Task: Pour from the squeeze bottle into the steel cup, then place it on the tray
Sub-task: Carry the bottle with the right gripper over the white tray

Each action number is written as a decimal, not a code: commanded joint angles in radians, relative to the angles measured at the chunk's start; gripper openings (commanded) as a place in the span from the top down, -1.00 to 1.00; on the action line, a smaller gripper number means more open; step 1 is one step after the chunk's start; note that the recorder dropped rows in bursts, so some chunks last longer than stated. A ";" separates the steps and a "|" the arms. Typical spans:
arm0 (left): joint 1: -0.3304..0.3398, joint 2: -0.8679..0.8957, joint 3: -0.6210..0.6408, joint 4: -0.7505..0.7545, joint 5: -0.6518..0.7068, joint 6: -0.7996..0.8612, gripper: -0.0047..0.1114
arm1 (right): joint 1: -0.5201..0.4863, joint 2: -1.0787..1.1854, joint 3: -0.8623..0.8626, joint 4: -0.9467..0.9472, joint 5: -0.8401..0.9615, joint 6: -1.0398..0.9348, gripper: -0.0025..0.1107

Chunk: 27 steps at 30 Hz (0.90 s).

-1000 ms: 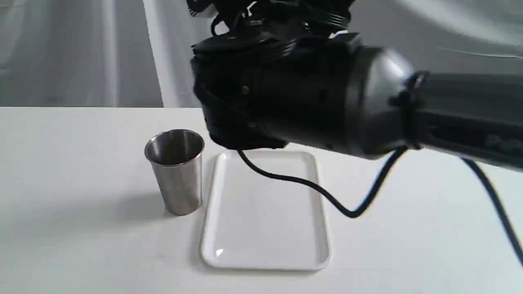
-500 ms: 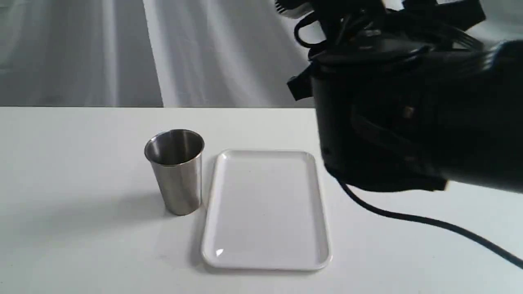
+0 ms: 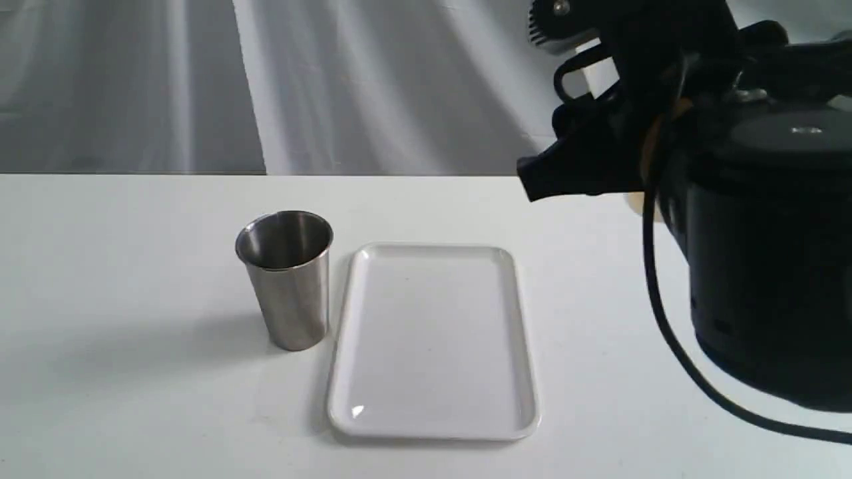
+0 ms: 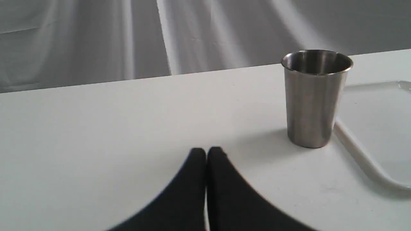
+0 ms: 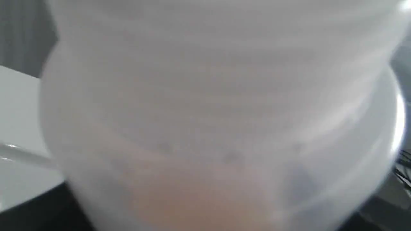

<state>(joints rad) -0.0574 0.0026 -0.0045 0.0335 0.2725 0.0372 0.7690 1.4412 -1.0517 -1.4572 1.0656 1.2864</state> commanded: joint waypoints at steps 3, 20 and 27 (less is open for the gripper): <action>-0.006 -0.003 0.004 -0.001 -0.007 -0.003 0.92 | -0.001 -0.020 0.010 -0.016 -0.083 0.009 0.68; -0.006 -0.003 0.004 -0.001 -0.007 -0.005 0.92 | -0.181 -0.018 0.010 0.132 -0.415 0.057 0.68; -0.006 -0.003 0.004 -0.001 -0.007 -0.002 0.92 | -0.202 -0.018 0.010 0.123 -0.578 0.057 0.68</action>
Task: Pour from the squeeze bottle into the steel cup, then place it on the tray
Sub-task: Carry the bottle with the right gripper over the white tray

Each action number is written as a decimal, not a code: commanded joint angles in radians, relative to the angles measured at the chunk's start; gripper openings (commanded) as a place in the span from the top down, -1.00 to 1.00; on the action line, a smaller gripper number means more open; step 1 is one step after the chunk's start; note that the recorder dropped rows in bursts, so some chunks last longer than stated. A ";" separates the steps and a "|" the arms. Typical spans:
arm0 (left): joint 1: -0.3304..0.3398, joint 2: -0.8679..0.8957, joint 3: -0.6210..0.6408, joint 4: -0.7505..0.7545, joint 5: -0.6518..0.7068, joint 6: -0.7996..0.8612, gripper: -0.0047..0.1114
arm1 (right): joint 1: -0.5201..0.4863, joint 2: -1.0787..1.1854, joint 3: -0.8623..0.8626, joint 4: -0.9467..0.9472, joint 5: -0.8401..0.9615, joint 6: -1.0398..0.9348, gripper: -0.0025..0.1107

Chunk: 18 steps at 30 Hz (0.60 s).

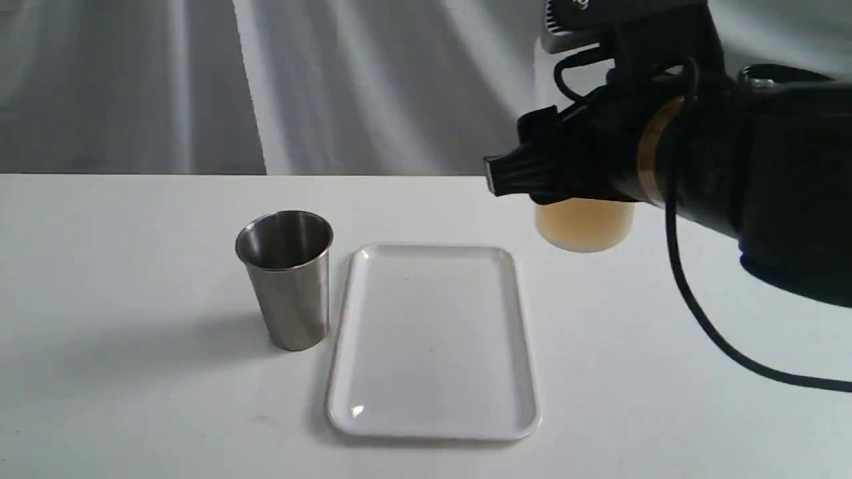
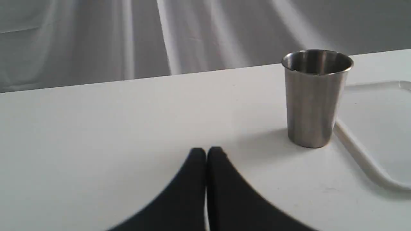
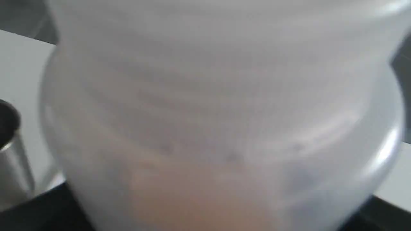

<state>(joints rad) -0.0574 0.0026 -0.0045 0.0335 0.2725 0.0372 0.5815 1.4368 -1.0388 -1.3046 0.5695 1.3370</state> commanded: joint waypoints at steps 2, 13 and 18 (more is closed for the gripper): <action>-0.006 -0.003 0.004 -0.001 -0.007 -0.002 0.92 | -0.037 -0.011 -0.002 0.010 -0.113 -0.001 0.68; -0.006 -0.003 0.004 -0.001 -0.007 -0.004 0.92 | -0.146 0.027 -0.002 0.404 -0.251 -0.436 0.68; -0.006 -0.003 0.004 -0.001 -0.007 -0.004 0.92 | -0.167 0.059 0.007 0.657 -0.431 -0.726 0.68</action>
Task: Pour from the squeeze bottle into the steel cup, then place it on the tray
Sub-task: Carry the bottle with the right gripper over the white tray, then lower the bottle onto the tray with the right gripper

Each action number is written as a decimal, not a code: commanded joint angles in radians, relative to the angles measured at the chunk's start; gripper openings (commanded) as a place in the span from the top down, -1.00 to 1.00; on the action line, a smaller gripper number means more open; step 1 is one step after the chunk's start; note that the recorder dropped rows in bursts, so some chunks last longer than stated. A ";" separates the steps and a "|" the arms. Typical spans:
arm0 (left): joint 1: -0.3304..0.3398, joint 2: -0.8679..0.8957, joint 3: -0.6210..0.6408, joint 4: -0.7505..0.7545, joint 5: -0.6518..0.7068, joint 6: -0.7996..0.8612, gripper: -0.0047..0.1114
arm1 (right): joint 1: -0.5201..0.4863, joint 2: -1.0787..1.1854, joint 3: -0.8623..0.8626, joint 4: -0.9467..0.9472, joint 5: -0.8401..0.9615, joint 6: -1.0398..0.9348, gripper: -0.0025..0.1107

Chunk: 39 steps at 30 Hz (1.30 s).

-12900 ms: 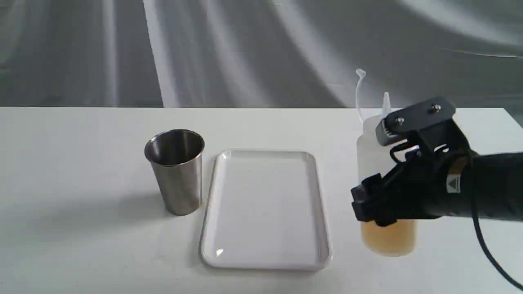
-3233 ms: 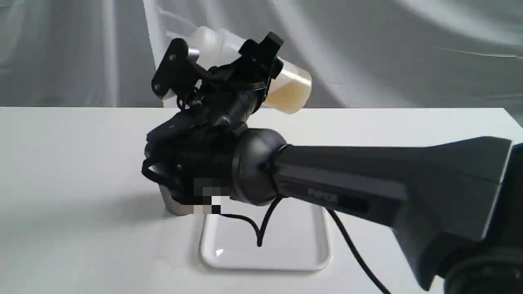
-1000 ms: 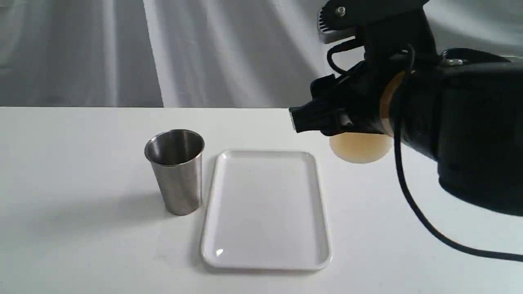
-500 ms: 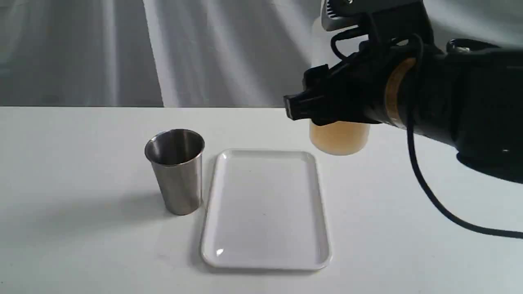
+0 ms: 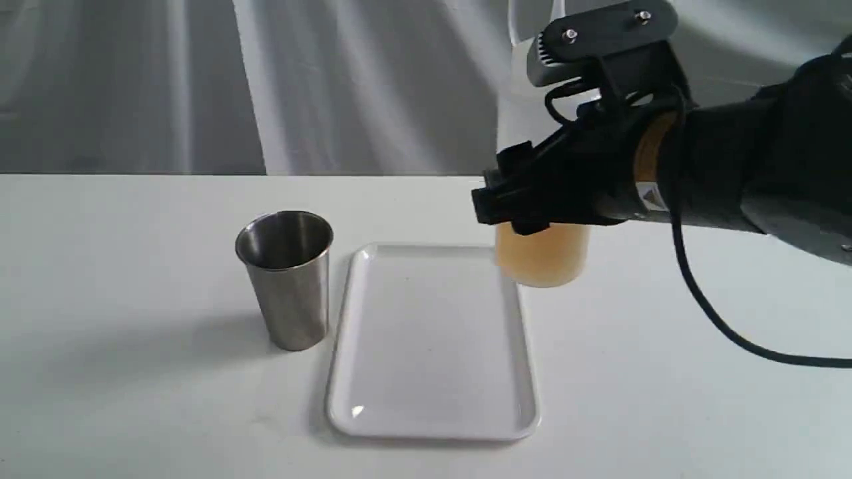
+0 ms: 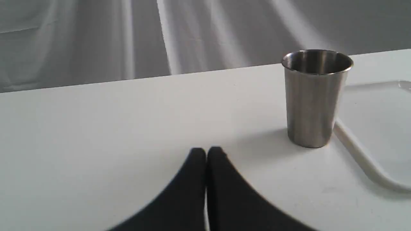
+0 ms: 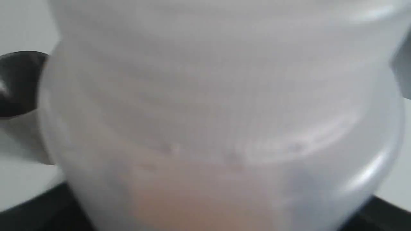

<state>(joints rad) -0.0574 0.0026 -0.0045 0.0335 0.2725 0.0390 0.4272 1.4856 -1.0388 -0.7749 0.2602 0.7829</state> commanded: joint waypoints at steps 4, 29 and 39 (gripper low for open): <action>-0.006 -0.003 0.004 -0.001 -0.007 -0.006 0.92 | -0.021 0.060 0.047 0.341 -0.271 -0.439 0.68; -0.006 -0.003 0.004 -0.001 -0.007 -0.003 0.92 | -0.019 0.393 0.075 0.719 -0.716 -0.734 0.68; -0.006 -0.003 0.004 -0.001 -0.007 -0.003 0.92 | -0.019 0.448 0.072 0.803 -0.712 -0.829 0.68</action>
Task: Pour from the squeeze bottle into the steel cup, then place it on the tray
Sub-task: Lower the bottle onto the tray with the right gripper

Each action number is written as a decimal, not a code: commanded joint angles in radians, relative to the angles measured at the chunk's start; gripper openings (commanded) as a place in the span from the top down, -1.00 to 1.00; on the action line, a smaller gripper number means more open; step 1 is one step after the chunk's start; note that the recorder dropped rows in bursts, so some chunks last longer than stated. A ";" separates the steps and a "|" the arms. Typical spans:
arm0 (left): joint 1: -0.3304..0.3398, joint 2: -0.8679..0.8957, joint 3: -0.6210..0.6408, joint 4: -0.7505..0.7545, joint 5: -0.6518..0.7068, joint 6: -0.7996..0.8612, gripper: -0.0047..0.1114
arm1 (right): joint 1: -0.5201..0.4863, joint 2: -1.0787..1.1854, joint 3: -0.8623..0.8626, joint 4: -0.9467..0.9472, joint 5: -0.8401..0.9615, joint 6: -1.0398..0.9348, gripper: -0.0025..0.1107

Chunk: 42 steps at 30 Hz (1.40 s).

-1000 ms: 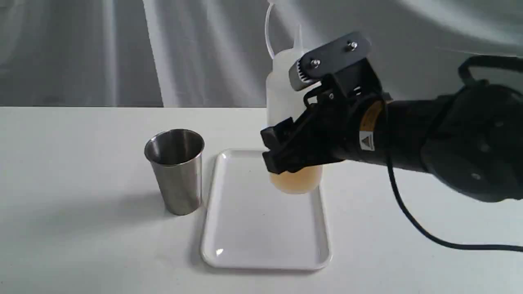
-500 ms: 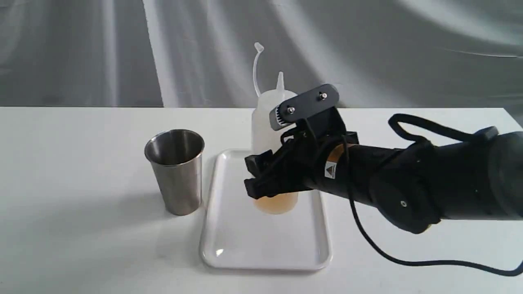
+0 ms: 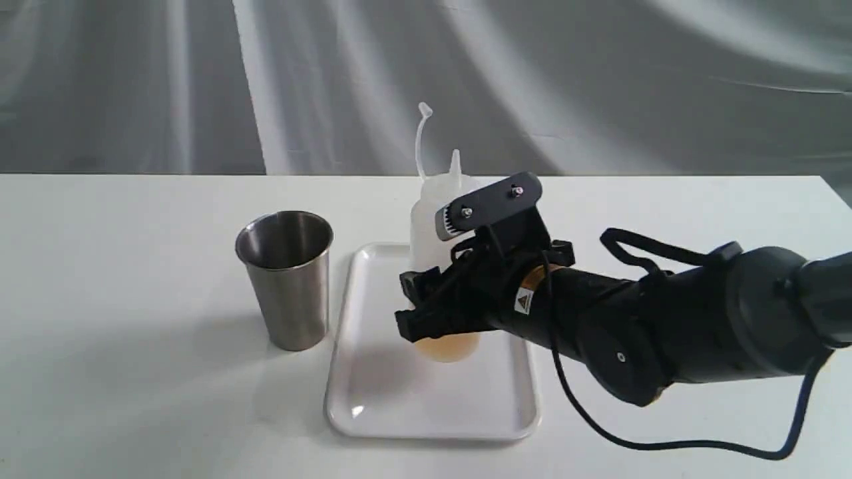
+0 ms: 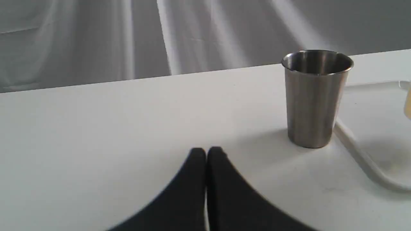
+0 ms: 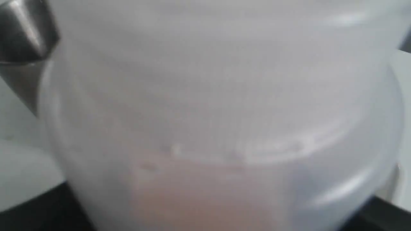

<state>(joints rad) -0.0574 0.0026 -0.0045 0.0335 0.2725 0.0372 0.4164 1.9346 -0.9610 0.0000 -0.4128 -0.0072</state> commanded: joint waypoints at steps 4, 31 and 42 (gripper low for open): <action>-0.006 -0.003 0.004 -0.001 -0.007 -0.003 0.92 | -0.008 0.010 -0.006 0.030 -0.030 -0.041 0.68; -0.006 -0.003 0.004 -0.001 -0.007 -0.005 0.92 | -0.008 0.027 -0.006 0.000 0.066 -0.046 0.67; -0.006 -0.003 0.004 -0.001 -0.007 -0.002 0.92 | -0.008 0.025 -0.006 0.000 0.066 -0.046 -0.26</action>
<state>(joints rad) -0.0574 0.0026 -0.0045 0.0335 0.2725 0.0372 0.4164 1.9714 -0.9610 0.0136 -0.3401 -0.0467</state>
